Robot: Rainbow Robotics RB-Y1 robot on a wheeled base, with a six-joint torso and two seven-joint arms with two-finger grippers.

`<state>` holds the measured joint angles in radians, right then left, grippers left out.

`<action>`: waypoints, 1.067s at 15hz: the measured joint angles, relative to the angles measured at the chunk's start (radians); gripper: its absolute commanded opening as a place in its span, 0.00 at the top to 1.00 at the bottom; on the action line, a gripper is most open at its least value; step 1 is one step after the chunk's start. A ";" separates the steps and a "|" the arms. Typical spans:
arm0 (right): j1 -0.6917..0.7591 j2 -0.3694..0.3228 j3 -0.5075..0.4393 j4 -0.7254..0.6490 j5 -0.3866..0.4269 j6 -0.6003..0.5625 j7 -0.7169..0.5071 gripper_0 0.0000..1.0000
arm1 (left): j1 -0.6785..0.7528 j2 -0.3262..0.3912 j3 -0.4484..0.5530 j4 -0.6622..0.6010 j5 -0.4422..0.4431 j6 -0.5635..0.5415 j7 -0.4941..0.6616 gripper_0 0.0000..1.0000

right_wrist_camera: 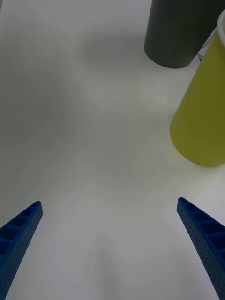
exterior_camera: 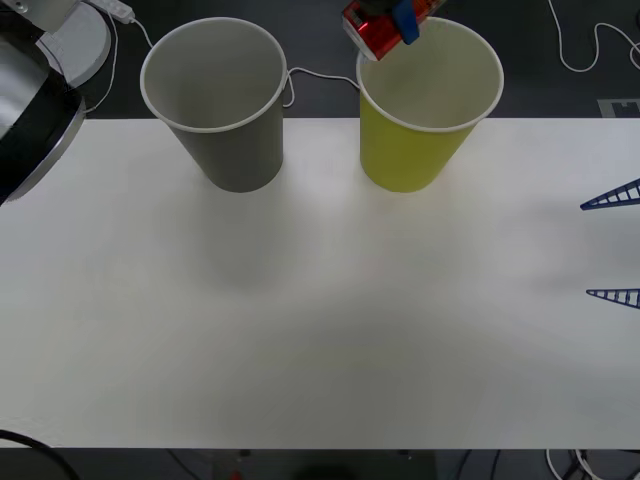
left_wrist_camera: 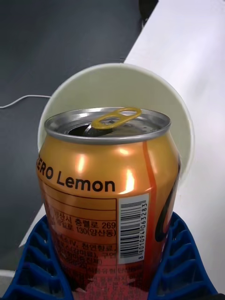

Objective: Put the can into the green bin and the plastic bottle into the gray bin

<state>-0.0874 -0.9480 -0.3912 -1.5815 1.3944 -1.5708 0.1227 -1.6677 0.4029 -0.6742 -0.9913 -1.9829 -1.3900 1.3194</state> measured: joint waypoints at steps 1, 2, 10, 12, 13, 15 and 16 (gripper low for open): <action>0.000 0.000 0.000 0.000 0.000 0.000 0.000 0.00 | -0.028 -0.026 -0.016 0.045 -0.006 0.021 0.000 1.00; 0.000 0.000 0.000 0.000 0.000 0.000 0.000 0.00 | -0.055 -0.056 -0.026 0.092 -0.010 0.039 0.000 1.00; 0.000 0.000 0.000 0.000 0.000 0.000 0.000 0.00 | -0.125 -0.160 -0.033 0.270 -0.032 0.130 0.001 0.98; 0.000 0.000 0.000 0.000 0.000 0.000 0.000 0.00 | -0.126 -0.161 -0.033 0.266 -0.030 0.131 0.001 0.49; 0.000 0.000 0.000 0.000 0.000 0.000 0.000 0.00 | -0.125 -0.161 -0.033 0.266 -0.030 0.131 0.001 0.11; 0.000 0.000 0.000 0.000 0.000 0.000 0.000 0.00 | -0.125 -0.161 -0.033 0.263 -0.029 0.131 0.001 0.00; 0.000 0.000 0.000 0.000 0.000 0.000 0.000 0.00 | -0.125 -0.161 -0.033 0.256 -0.029 0.131 0.001 0.00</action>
<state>-0.0874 -0.9480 -0.3912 -1.5816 1.3944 -1.5708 0.1227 -1.7926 0.2420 -0.7073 -0.7356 -2.0115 -1.2594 1.3207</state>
